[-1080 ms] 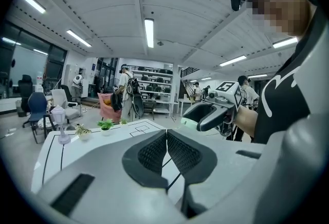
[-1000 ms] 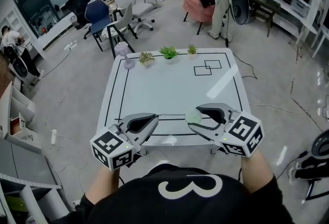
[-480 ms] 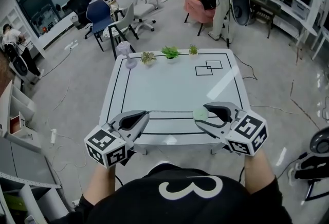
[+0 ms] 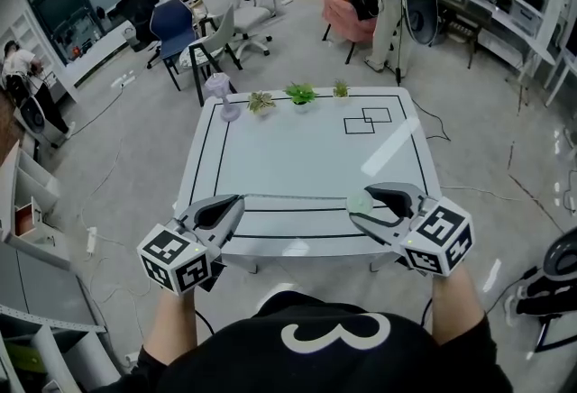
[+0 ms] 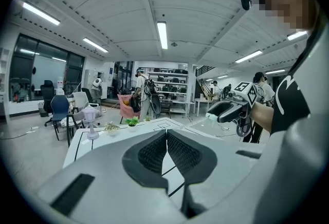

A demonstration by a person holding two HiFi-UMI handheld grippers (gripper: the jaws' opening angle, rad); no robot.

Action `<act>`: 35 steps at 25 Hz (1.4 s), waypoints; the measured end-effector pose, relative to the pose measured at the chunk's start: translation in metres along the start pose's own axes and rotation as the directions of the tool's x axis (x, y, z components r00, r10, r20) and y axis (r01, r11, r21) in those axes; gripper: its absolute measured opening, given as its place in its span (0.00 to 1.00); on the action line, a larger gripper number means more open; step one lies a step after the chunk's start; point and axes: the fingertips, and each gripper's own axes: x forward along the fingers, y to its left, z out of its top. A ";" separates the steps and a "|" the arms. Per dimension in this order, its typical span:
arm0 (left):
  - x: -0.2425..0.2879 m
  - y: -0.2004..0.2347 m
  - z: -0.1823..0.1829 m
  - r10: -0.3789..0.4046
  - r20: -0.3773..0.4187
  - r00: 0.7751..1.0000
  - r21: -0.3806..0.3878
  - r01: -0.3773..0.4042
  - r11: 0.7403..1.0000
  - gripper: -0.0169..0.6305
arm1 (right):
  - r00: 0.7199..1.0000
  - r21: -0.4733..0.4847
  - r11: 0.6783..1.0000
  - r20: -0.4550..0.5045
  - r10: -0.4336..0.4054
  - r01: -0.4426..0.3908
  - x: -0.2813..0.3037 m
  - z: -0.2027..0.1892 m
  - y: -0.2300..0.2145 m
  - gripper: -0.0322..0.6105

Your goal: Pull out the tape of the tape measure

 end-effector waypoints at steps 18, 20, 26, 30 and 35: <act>-0.007 0.047 0.004 0.086 0.017 0.996 -0.014 -0.085 0.996 0.04 | 0.997 0.019 0.997 0.002 -0.080 0.080 -0.009 0.000 -0.026 0.39; -0.007 0.049 0.007 0.089 0.017 0.996 -0.010 -0.089 0.996 0.04 | 0.996 0.022 0.996 0.006 -0.085 0.085 -0.011 0.001 -0.029 0.39; -0.006 0.056 0.015 0.112 0.023 0.993 0.013 -0.113 0.994 0.04 | 0.995 0.031 0.994 0.010 -0.104 0.103 -0.015 0.000 -0.033 0.39; -0.009 0.064 0.014 0.131 0.025 0.991 -0.020 -0.130 0.991 0.04 | 0.993 0.041 0.992 0.009 -0.119 0.118 -0.019 -0.003 -0.035 0.39; -0.011 0.061 0.016 0.122 0.028 0.992 -0.022 -0.121 0.992 0.04 | 0.993 0.035 0.992 0.011 -0.119 0.118 -0.019 0.000 -0.033 0.39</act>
